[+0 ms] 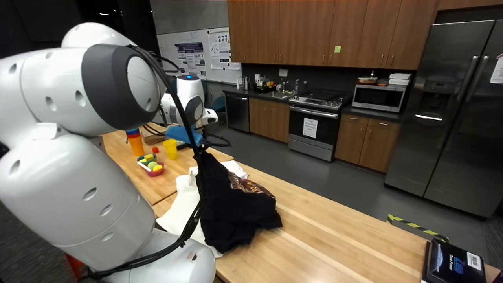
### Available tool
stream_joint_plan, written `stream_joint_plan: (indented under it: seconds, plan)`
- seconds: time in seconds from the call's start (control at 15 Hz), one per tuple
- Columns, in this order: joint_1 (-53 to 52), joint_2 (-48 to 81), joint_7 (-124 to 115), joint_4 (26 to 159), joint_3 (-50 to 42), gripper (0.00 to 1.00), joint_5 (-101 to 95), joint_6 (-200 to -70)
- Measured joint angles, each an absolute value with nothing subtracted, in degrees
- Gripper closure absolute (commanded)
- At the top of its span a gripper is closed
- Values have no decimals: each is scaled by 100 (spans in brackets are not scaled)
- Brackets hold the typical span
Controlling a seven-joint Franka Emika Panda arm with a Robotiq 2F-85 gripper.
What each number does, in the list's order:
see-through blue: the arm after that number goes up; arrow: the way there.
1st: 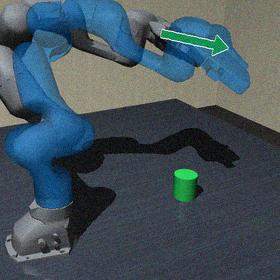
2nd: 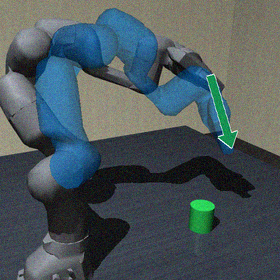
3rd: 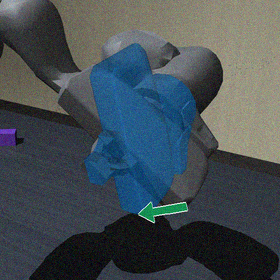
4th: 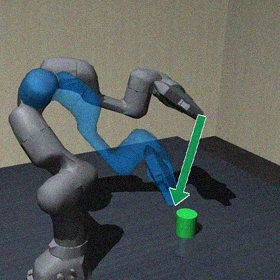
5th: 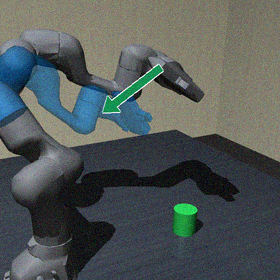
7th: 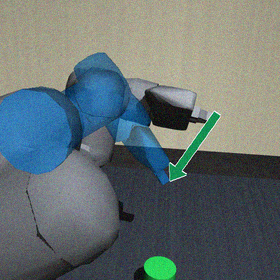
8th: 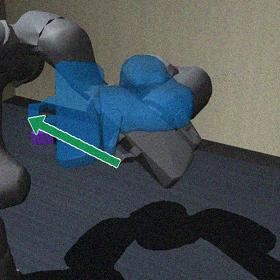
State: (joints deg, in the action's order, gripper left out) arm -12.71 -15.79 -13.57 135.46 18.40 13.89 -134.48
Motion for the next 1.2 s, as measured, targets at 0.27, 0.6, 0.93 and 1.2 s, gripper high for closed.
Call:
stream_joint_plan:
  seconds: [0.27,0.6,0.93,1.2]
  plan:
    - [-1293,-1367,-1559,13261,1967,69,1117,-13414]
    - [-1289,-1309,-1559,13225,1951,69,1115,-13414]
    - [-1289,-1306,-1559,13214,1952,69,1115,-13413]
    - [-1289,-1306,-1559,13211,1952,69,1115,-13412]
